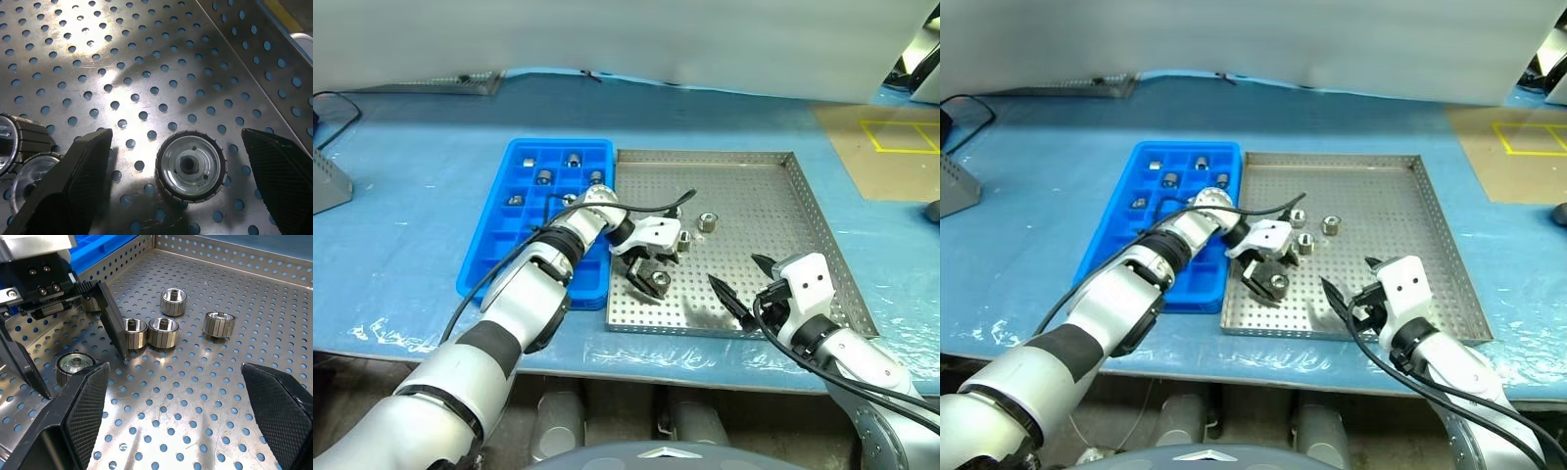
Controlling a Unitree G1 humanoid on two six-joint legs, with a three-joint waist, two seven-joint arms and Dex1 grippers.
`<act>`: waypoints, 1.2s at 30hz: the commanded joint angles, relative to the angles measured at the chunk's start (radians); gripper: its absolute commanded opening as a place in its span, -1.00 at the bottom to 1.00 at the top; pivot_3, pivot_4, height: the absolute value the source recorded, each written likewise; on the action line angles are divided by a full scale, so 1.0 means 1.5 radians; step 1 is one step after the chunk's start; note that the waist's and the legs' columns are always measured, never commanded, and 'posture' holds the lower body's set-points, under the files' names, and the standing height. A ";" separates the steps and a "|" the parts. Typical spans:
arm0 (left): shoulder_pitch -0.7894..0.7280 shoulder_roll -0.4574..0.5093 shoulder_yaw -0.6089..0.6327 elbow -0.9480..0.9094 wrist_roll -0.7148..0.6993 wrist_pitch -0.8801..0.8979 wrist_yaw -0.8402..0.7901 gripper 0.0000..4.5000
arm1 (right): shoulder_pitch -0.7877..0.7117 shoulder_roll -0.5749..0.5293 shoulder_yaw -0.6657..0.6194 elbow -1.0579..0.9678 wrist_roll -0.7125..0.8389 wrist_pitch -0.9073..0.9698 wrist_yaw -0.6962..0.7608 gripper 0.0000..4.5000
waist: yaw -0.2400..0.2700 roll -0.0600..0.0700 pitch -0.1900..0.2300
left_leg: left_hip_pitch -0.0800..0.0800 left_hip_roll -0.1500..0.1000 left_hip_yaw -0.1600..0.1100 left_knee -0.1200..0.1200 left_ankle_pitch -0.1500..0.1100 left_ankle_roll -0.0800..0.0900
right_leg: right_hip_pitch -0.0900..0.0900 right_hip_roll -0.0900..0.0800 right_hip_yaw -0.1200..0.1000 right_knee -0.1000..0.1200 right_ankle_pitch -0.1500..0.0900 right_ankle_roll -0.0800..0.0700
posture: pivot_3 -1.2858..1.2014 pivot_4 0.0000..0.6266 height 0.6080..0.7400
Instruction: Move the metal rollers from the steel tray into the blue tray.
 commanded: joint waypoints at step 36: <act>0.009 0.054 0.128 -0.188 -0.221 0.221 -0.096 -0.17 | -0.070 -0.017 -0.026 -0.042 0.056 0.045 0.025 1.00 | -0.017 0.000 0.000 | 0.001 0.000 0.001 -0.002 0.000 0.000 | 0.000 0.000 0.000 0.000 0.000 -0.001 | -0.15 -0.52 1.00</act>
